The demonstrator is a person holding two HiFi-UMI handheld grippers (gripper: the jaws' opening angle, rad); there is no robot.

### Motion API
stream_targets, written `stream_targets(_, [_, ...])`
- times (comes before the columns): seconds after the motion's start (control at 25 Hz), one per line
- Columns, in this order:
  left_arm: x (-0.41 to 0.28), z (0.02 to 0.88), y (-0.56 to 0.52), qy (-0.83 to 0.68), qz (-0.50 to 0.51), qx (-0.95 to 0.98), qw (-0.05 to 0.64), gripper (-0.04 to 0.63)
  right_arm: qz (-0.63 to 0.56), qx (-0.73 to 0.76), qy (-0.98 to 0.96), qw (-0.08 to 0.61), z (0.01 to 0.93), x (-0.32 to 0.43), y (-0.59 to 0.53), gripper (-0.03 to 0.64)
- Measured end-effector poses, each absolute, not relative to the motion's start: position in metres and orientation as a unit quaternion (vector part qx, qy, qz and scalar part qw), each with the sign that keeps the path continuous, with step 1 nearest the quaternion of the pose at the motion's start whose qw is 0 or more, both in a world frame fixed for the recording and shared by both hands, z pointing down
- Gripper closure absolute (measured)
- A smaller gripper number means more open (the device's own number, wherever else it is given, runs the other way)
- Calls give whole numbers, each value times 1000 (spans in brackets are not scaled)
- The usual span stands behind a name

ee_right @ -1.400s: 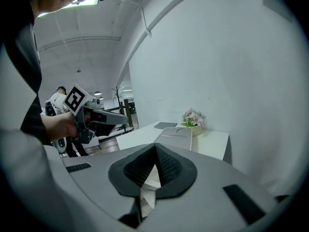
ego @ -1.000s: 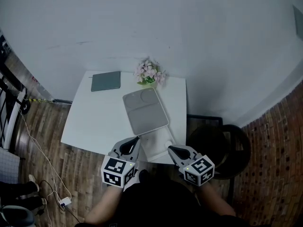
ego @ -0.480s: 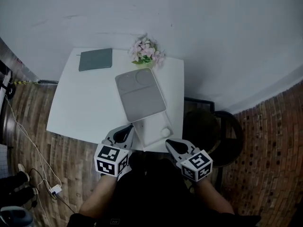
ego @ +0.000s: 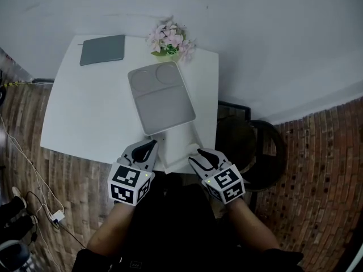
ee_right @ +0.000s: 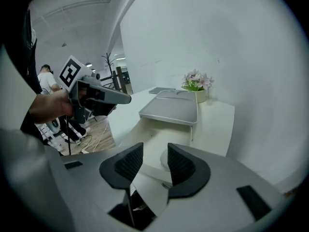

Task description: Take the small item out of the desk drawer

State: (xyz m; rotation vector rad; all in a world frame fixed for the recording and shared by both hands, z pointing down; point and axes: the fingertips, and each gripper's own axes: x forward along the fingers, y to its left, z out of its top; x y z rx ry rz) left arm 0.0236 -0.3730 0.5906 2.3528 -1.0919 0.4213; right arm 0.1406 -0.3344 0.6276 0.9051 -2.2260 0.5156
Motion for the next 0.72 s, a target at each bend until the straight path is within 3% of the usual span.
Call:
stream_targets(0.2, [23,594,-376,-397,155,868,255,584,182,344,-838,383,649,141,-347,414])
stream_targets(0.72, [-4,593,-367,-405,126,864,270,584,149,343,-781,500,674,152,-356,407])
